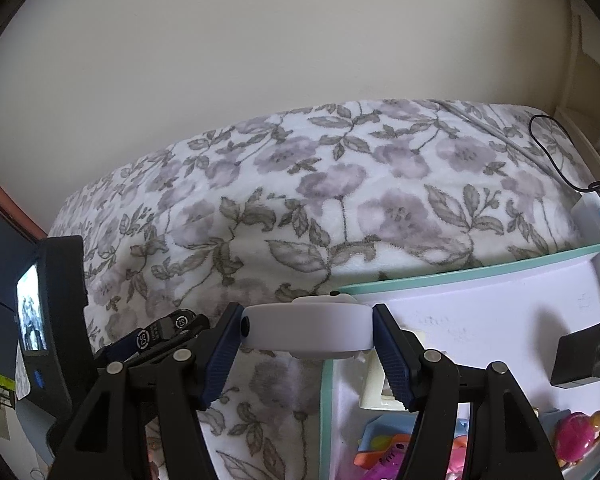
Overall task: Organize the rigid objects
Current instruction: 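Carry the toy car and white bracelet over the tray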
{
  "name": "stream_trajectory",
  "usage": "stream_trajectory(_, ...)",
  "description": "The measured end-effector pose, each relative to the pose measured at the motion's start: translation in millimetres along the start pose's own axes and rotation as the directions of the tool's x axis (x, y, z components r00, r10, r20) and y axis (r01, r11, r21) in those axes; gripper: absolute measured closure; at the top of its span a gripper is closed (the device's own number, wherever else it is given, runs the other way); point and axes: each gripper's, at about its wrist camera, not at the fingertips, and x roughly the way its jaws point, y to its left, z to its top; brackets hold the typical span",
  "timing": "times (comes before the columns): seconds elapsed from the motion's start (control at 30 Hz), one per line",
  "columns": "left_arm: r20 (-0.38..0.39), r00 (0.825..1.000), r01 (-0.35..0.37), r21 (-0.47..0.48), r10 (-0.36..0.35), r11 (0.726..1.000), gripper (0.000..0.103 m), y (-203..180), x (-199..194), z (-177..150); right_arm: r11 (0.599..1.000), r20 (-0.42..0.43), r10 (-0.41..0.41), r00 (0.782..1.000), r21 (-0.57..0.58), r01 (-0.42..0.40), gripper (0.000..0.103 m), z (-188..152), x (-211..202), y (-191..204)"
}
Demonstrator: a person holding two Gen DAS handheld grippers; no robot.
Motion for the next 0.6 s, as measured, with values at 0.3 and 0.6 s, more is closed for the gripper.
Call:
stream_trajectory(0.3, 0.006, 0.997, 0.071, -0.038, -0.071, 0.997, 0.026, 0.6, -20.3, 2.1, 1.0, 0.022, 0.011, 1.0, 0.004, -0.011, 0.036, 2.5, -15.1, -1.2)
stream_trajectory(0.6, 0.059, 0.993, 0.106, -0.03, -0.104, 0.994, 0.026, 2.3, -70.1, 3.2, 1.0, 0.06, -0.011, 0.998, 0.015, 0.01, 0.036, -2.7, -60.1, -14.9)
